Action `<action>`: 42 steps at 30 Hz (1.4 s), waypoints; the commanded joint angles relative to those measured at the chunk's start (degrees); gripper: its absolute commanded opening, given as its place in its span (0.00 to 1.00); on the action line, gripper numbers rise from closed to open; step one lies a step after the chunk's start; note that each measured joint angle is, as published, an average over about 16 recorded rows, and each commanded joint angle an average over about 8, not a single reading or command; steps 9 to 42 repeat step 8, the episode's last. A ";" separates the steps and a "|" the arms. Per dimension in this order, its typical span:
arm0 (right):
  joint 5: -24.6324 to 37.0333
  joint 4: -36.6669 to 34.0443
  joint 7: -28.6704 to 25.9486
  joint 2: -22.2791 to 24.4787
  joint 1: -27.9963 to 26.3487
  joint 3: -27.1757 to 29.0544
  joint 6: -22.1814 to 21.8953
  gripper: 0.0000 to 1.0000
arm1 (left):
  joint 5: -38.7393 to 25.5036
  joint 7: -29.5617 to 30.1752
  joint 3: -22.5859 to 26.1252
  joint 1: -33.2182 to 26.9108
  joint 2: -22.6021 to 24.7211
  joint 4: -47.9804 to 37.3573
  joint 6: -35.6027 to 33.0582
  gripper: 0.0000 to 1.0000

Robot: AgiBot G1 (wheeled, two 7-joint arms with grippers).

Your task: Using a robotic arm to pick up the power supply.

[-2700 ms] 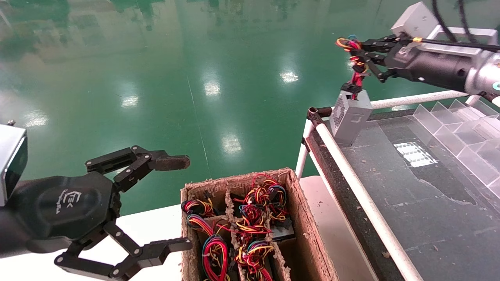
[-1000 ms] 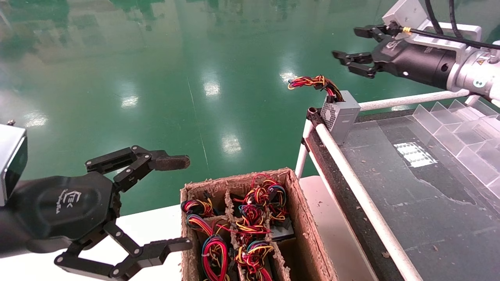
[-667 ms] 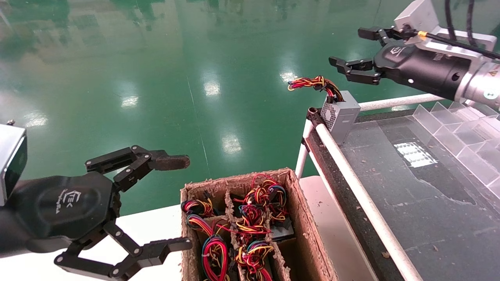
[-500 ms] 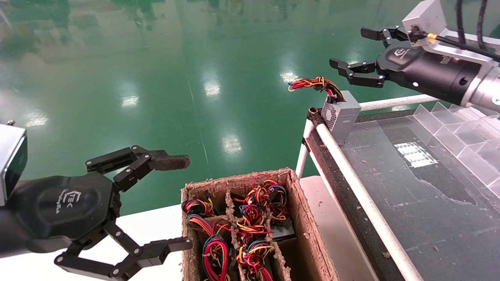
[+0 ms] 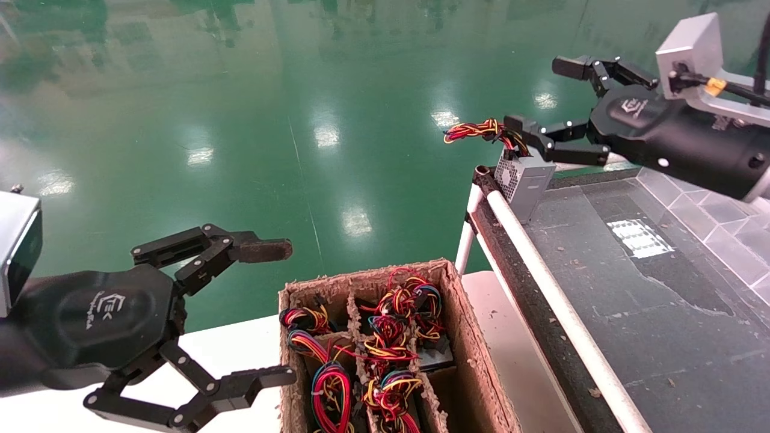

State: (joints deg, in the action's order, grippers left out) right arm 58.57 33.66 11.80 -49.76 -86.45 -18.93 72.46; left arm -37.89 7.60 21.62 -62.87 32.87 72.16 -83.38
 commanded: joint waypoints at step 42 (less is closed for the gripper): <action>-3.94 9.41 -5.31 3.47 5.86 0.69 3.12 1.00 | 0.00 0.00 0.00 0.00 0.00 0.00 0.00 1.00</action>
